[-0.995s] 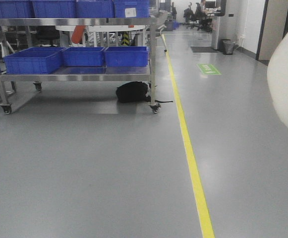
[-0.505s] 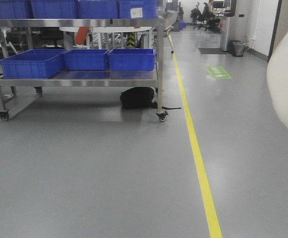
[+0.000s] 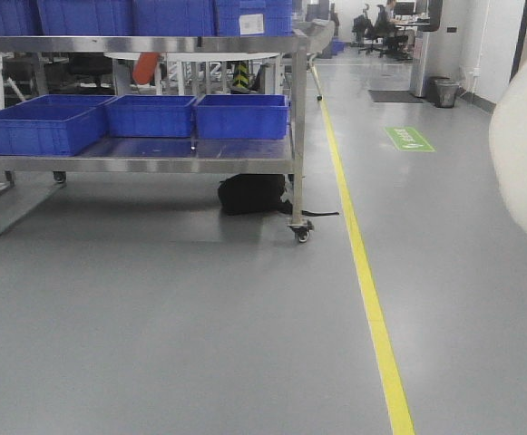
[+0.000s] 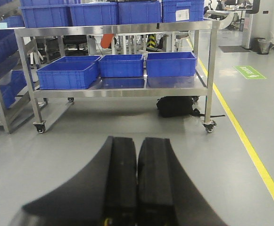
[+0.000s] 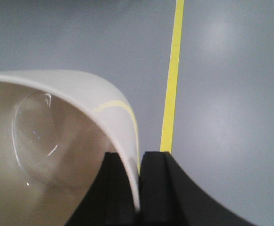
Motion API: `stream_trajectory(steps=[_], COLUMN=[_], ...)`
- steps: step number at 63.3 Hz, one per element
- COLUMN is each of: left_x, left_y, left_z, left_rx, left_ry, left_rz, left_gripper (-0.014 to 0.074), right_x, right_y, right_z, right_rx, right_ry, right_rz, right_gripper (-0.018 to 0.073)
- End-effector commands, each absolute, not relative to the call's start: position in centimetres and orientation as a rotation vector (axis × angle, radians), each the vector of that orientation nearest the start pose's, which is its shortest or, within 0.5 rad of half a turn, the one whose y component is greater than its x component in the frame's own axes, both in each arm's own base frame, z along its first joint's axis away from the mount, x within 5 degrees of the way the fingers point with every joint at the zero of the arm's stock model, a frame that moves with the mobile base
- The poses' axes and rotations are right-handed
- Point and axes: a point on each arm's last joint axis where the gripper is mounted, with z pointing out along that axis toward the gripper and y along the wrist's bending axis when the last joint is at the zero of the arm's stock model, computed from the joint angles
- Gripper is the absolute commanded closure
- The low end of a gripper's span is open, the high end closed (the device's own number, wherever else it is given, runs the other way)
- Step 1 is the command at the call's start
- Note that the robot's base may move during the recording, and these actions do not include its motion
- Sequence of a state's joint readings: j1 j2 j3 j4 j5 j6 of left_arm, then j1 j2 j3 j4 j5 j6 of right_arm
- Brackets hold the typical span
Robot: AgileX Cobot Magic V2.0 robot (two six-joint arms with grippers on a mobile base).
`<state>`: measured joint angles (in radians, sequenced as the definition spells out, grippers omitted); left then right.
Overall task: Move white bin to right shelf second layer
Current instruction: 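Drive along the yellow floor line past the blue-bin carts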
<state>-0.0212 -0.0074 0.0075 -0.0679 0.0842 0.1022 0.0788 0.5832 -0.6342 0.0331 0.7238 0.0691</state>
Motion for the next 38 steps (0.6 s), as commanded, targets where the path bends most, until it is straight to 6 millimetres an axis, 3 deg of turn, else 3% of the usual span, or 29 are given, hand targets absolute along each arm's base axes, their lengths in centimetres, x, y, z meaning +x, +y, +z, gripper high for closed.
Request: stream_trajectory(steps=[1, 38], left_x=[5.63, 5.63], left_y=[-0.11, -0.11], left_z=[19.95, 19.95], left_rx=[0.034, 0.034], left_ry=[1.504, 1.504], left_rz=[0.005, 0.005], left_gripper=[0.0512, 0.0512], right_x=[10.92, 10.92], right_y=[1.01, 1.01], right_z=[33.41, 33.41], right_rx=[0.015, 0.015], right_ry=[2.039, 2.039], right_rz=[0.133, 0.133], right_gripper=[0.0510, 0.0510])
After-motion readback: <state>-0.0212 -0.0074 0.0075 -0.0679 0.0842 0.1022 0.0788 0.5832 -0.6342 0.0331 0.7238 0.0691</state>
